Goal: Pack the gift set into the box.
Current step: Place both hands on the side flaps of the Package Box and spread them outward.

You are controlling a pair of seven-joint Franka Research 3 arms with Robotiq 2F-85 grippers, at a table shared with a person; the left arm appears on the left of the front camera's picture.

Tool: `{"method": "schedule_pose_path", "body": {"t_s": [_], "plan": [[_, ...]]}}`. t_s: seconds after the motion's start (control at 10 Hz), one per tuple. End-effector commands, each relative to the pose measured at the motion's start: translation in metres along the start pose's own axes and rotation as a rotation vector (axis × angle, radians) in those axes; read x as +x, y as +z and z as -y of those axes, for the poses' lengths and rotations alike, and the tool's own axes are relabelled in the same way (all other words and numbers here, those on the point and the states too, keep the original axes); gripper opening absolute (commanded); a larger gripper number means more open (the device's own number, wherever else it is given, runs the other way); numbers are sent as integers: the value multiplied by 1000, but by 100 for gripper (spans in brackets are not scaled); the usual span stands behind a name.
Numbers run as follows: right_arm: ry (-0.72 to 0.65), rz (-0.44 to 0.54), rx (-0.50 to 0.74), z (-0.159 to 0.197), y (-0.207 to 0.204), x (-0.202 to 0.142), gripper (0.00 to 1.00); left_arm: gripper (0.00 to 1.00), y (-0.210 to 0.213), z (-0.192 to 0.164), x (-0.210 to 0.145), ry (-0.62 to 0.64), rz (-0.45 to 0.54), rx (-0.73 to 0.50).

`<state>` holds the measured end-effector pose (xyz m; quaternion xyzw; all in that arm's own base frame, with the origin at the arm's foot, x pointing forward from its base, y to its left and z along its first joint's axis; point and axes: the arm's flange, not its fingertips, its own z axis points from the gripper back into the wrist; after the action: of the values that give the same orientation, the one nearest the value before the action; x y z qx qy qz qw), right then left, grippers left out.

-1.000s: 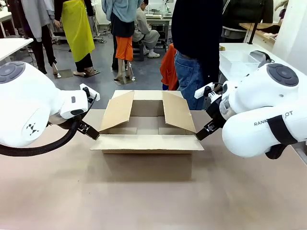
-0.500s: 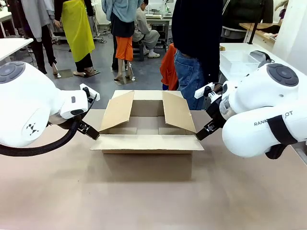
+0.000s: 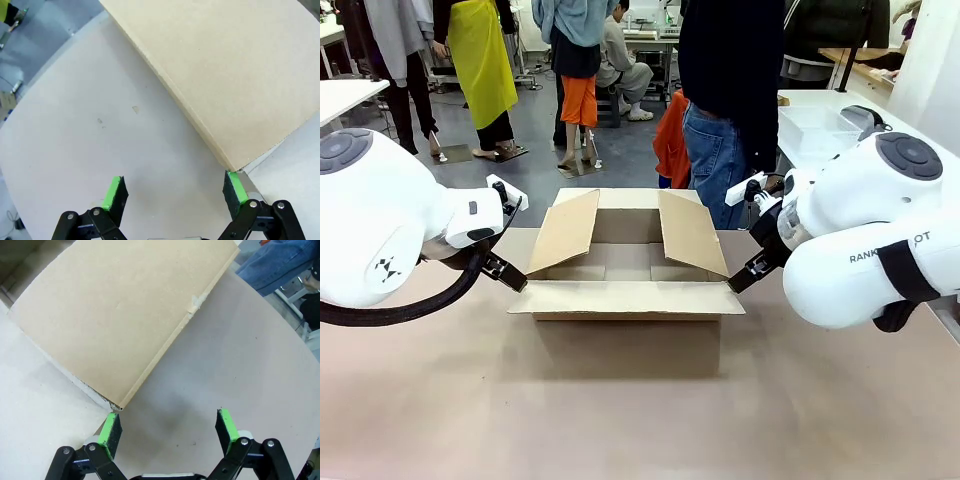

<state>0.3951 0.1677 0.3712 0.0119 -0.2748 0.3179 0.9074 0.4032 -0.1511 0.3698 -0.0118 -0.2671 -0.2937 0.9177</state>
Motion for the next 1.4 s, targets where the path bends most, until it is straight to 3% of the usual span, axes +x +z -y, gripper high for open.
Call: {"method": "schedule_pose_path", "body": {"t_s": [0.0, 0.6, 0.7, 0.8, 1.0, 1.2, 1.3], "plan": [[0, 0, 0, 0, 0, 0, 100, 100, 0, 0, 0, -1, 1, 0], [0, 0, 0, 0, 0, 0, 100, 100, 0, 0, 0, -1, 1, 0], [2, 10, -15, 10, 19, -5, 100, 100, 0, 0, 0, 0, 0, 0], [-20, 16, 37, 25, 47, -15, 100, 100, 33, -1, -8, -40, -16, -21], [-86, 63, 70, 52, 91, -39, 100, 100, 90, -17, -33, 12, 30, 26], [-213, 96, 239, 87, 124, -75, 100, 100, 136, -47, -63, 147, 122, -78], [-483, 125, 312, 113, 140, -93, 100, 100, 152, -71, -80, 232, 174, -227]]}}
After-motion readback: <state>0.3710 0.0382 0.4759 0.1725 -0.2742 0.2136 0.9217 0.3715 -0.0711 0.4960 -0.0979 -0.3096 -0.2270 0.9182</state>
